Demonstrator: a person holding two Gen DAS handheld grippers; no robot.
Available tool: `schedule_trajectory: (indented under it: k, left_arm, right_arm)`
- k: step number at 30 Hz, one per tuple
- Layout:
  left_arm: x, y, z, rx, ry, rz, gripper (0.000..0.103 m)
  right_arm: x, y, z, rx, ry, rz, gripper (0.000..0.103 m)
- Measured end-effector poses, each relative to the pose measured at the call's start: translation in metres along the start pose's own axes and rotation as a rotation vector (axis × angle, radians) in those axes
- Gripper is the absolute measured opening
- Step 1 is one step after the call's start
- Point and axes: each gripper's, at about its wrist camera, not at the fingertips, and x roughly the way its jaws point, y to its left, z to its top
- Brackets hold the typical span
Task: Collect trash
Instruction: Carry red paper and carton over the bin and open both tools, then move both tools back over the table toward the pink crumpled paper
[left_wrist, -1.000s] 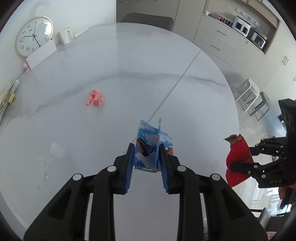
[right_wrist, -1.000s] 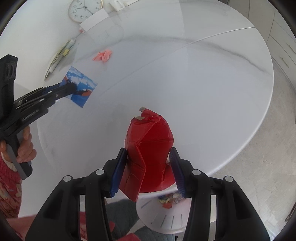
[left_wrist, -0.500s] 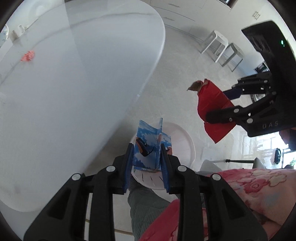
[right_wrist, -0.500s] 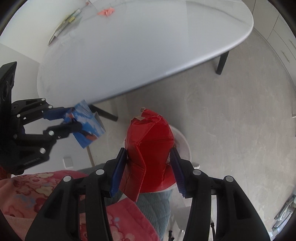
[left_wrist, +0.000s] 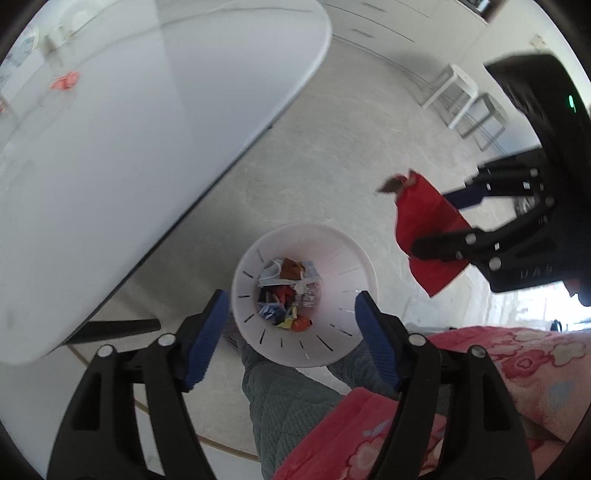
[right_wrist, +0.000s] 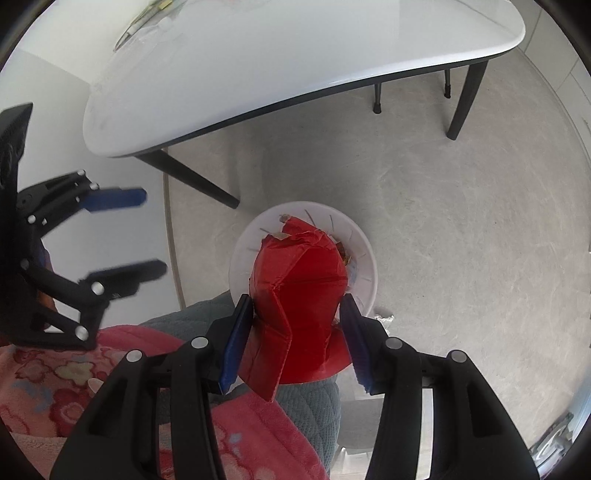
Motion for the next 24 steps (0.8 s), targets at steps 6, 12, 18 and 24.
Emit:
schedule_trajectory:
  k: [6,12,18,24]
  left_arm:
    - [-0.022,0.015,0.006,-0.119,-0.051,0.059,0.081]
    - [-0.038,0.023,0.015,-0.164,-0.091,0.111,0.086]
    - [-0.055,0.023,0.024,-0.198,-0.138,0.157,0.092]
    - [-0.079,0.033,0.035,-0.262,-0.202,0.200,0.095]
  right_arm:
    - [0.011,0.005,0.002,-0.051,0.028,0.016,0.052]
    - [0.022,0.017,0.003,-0.091,0.056,0.004,0.085]
    - [0.000,0.026,0.016,-0.121,-0.037,-0.023,0.096]
    - [-0.035,0.029,0.040,-0.151,-0.154,-0.071,0.100]
